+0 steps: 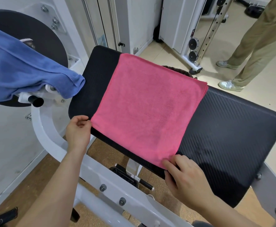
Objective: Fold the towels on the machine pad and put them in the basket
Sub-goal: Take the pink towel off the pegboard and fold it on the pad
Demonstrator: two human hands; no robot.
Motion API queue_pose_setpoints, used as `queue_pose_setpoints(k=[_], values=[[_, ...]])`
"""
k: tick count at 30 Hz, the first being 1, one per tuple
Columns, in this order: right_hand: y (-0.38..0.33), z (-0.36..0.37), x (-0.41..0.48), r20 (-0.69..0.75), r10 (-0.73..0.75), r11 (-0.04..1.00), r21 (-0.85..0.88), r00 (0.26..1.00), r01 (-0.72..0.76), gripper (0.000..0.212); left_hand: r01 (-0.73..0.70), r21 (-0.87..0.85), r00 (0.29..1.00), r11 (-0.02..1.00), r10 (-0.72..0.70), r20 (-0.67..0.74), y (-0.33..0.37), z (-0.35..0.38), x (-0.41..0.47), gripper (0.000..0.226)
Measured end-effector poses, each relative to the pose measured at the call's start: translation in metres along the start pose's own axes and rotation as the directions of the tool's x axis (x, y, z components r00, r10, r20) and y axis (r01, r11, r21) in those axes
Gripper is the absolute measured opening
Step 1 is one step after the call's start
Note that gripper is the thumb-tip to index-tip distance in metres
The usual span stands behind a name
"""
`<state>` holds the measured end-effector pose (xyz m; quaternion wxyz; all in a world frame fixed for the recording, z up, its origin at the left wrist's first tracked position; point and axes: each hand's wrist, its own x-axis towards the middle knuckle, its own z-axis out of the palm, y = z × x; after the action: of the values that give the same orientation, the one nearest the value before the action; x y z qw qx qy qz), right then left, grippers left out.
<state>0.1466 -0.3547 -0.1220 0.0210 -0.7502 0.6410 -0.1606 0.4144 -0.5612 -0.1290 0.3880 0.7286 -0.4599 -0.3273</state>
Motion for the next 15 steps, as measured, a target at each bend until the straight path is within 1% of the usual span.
queue_pose_setpoints(k=[1, 2, 3, 4, 5, 6, 7, 8, 9, 10, 12, 14, 15], values=[[-0.001, -0.003, 0.003, -0.029, -0.027, 1.0, -0.01, 0.999, 0.027, 0.022, -0.111, 0.115, 0.993, 0.987, 0.113, -0.013, 0.001, -0.002, -0.003, 0.017], [-0.003, -0.006, 0.007, -0.051, -0.056, 0.998, -0.02, 0.997, 0.055, 0.024, -0.249, 0.217, 0.967, 0.944, 0.255, -0.001, 0.003, -0.004, -0.008, 0.018], [-0.005, -0.006, 0.011, -0.057, -0.079, 0.996, -0.035, 0.995, 0.077, 0.029, -0.397, 0.28, 0.915, 0.874, 0.402, 0.04, 0.004, -0.003, -0.013, 0.019], [-0.007, -0.005, 0.015, -0.04, -0.092, 0.994, -0.057, 0.995, 0.089, 0.036, -0.534, 0.302, 0.843, 0.79, 0.525, 0.118, 0.004, -0.001, -0.022, 0.021], [-0.007, -0.001, 0.018, -0.004, -0.09, 0.992, -0.087, 0.996, 0.09, 0.044, -0.643, 0.304, 0.765, 0.703, 0.604, 0.224, 0.002, 0.004, -0.032, 0.026], [-0.007, 0.003, 0.019, 0.044, -0.074, 0.989, -0.125, 0.996, 0.079, 0.053, -0.721, 0.307, 0.693, 0.622, 0.632, 0.348, -0.002, 0.011, -0.044, 0.038], [-0.005, 0.008, 0.018, 0.098, -0.051, 0.984, -0.164, 0.994, 0.067, 0.061, -0.764, 0.323, 0.641, 0.558, 0.602, 0.476, -0.007, 0.019, -0.055, 0.053], [-0.002, 0.012, 0.016, 0.152, -0.032, 0.978, -0.198, 0.988, 0.062, 0.069, -0.779, 0.357, 0.619, 0.516, 0.541, 0.569, -0.011, 0.025, -0.063, 0.066], [0.001, 0.016, 0.014, 0.2, -0.023, 0.971, -0.228, 0.979, 0.069, 0.073, -0.775, 0.399, 0.622, 0.49, 0.483, 0.616, -0.016, 0.03, -0.068, 0.073], [0.004, 0.018, 0.012, 0.233, -0.022, 0.966, -0.247, 0.972, 0.081, 0.076, -0.767, 0.434, 0.633, 0.473, 0.446, 0.633, -0.021, 0.034, -0.07, 0.077], [0.005, 0.019, 0.011, 0.246, -0.01, 0.964, -0.255, 0.969, 0.075, 0.075, -0.752, 0.474, 0.653, 0.458, 0.417, 0.633, -0.025, 0.036, -0.069, 0.08], [-0.002, 0.016, 0.013, 0.206, 0.006, 0.969, -0.244, 0.978, 0.046, 0.074, -0.752, 0.481, 0.652, 0.451, 0.397, 0.646, -0.024, 0.036, -0.068, 0.083], [-0.007, 0.015, 0.016, 0.172, -0.012, 0.972, -0.231, 0.985, 0.052, 0.073, -0.755, 0.474, 0.647, 0.453, 0.396, 0.652, -0.023, 0.036, -0.067, 0.084]])
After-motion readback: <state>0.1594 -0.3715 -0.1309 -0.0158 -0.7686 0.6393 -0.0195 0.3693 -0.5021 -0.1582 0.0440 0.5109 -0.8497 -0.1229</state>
